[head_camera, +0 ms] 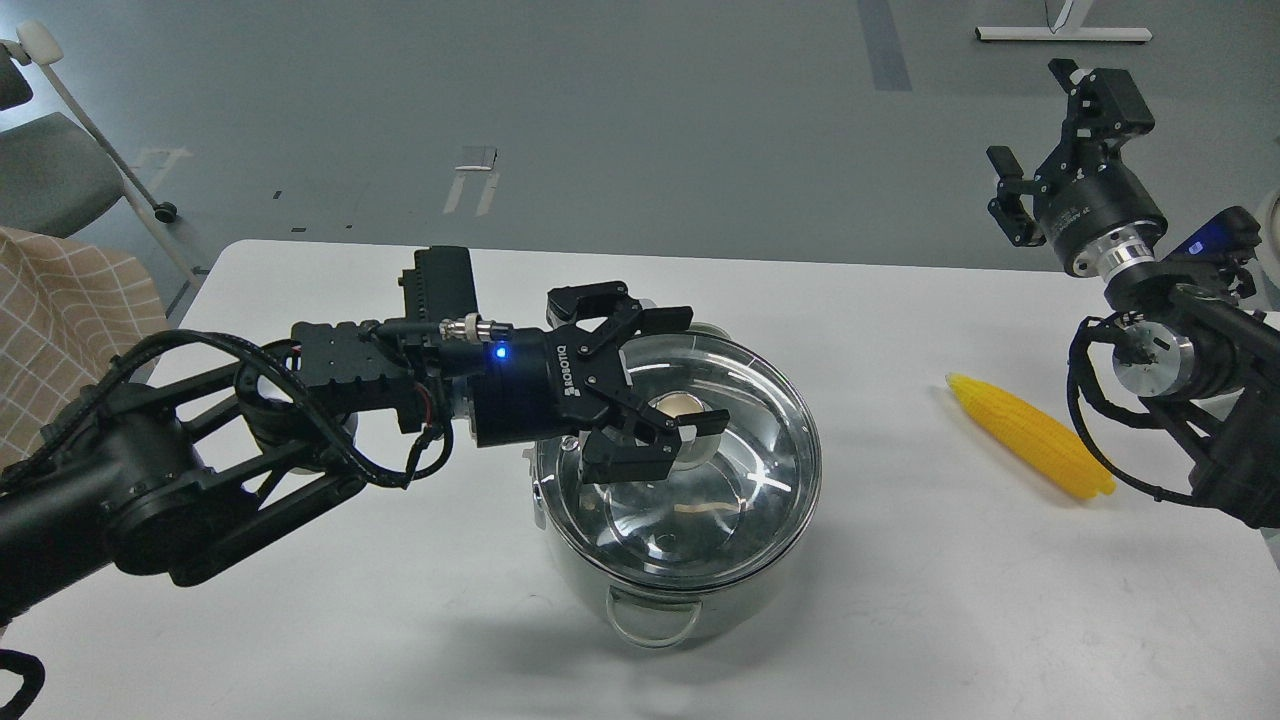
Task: Open pot and put corn in
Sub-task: 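Reach the left gripper over the pot to the gold lid knob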
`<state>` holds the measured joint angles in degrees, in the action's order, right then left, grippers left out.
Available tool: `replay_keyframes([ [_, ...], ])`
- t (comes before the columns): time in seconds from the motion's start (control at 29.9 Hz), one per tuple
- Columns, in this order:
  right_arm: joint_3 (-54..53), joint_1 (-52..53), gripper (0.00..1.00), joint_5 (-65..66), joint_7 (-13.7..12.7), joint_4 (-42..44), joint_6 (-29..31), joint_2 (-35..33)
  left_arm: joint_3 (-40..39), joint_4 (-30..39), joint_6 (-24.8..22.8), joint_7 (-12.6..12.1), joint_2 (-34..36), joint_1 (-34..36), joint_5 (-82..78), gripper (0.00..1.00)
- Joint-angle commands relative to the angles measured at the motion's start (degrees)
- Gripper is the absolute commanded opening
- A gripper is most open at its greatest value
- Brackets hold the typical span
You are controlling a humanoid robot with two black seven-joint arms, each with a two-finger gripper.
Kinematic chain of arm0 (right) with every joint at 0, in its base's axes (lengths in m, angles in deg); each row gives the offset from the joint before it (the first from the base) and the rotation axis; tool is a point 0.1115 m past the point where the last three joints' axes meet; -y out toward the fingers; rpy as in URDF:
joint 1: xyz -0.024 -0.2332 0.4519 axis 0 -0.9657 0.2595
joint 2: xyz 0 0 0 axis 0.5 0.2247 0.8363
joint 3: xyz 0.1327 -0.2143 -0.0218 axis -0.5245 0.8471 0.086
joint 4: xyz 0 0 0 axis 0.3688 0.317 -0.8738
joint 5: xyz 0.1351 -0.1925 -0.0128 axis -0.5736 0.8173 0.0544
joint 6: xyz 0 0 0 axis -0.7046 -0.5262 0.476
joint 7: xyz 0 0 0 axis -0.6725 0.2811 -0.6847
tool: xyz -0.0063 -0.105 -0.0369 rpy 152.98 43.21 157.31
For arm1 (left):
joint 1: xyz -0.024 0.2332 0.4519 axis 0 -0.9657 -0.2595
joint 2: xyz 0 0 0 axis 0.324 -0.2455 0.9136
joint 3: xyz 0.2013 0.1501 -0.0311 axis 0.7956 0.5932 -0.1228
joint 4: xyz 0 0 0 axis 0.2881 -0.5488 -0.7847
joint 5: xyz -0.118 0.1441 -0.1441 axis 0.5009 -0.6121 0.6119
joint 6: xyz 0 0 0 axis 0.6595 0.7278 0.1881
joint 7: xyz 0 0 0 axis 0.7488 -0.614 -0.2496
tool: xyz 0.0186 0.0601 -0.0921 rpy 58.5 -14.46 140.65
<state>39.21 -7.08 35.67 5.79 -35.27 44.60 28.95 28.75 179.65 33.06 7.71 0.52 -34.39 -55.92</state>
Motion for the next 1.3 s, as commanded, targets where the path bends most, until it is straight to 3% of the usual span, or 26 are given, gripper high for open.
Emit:
replay_keyframes([
  [0.0, -0.1, -0.1, 1.00, 0.0, 0.0, 0.0, -0.1, 0.0, 0.7, -0.3, 0.0, 0.0, 0.0, -1.4, 0.0, 0.97],
  [0.53, -0.2, -0.1, 1.00, 0.0, 0.0, -0.2, -0.1, 0.0, 0.0, -4.7, 0.4, 0.0, -2.2, -3.3, 0.0, 0.97],
  [1.17, -0.2, -0.1, 1.00, 0.0, 0.0, -0.3, -0.1, -0.6, -0.2, -4.8, 2.0, 0.0, -2.5, -5.9, 0.0, 0.92],
  [1.24, -0.2, -0.1, 1.00, 0.0, 0.0, -0.3, -0.1, -0.5, -0.2, -4.9, 2.1, 0.0, -2.5, -5.9, 0.0, 0.87],
  [1.27, -0.2, -0.1, 1.00, 0.0, 0.0, -0.3, -0.1, -0.5, -0.2, -4.9, 2.1, 0.0, -2.5, -5.9, 0.0, 0.79],
])
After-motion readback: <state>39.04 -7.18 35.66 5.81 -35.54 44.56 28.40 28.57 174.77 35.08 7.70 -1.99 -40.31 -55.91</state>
